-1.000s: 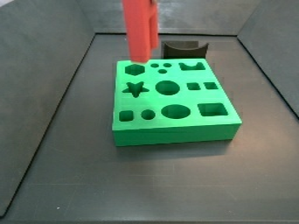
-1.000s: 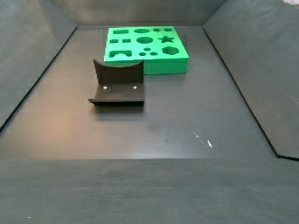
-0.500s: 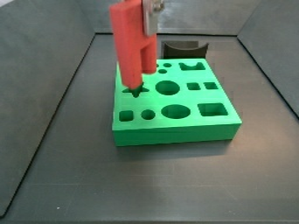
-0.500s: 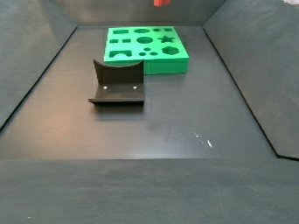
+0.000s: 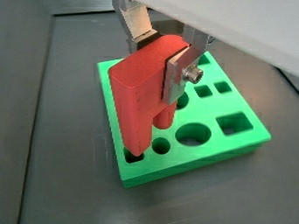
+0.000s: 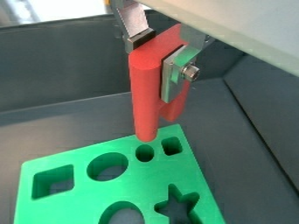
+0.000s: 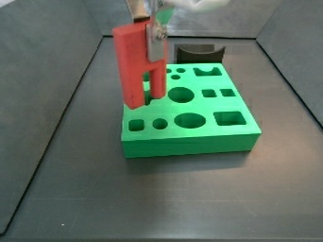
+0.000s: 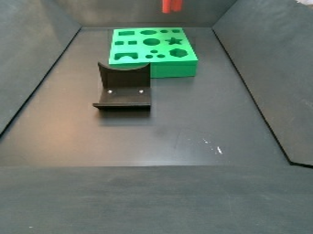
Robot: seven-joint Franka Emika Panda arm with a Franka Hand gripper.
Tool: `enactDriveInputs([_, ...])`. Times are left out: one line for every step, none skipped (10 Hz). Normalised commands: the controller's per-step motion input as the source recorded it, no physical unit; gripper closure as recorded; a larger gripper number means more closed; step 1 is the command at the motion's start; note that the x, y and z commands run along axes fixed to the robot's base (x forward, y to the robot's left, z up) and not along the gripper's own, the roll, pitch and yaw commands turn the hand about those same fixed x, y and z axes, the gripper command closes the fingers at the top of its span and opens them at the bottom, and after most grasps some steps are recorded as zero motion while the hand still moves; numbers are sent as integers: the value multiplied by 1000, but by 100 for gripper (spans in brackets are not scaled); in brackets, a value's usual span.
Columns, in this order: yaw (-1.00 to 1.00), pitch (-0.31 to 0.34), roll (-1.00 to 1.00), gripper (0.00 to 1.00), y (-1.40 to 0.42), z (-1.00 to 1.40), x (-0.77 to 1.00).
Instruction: Insert the square-circle object.
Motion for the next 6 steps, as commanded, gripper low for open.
enactDriveInputs([-811, 91, 36, 100, -34, -260, 34])
enactDriveInputs([-777, 100, 0, 100, -80, -414, 97])
enactDriveInputs([-760, 117, 0, 100, -69, -431, 94])
enactDriveInputs([-757, 126, 1, 100, -43, -380, 77])
enactDriveInputs([-677, 133, 34, 100, -31, -357, 151])
enactDriveInputs([-603, 163, 99, 100, 0, -360, 209])
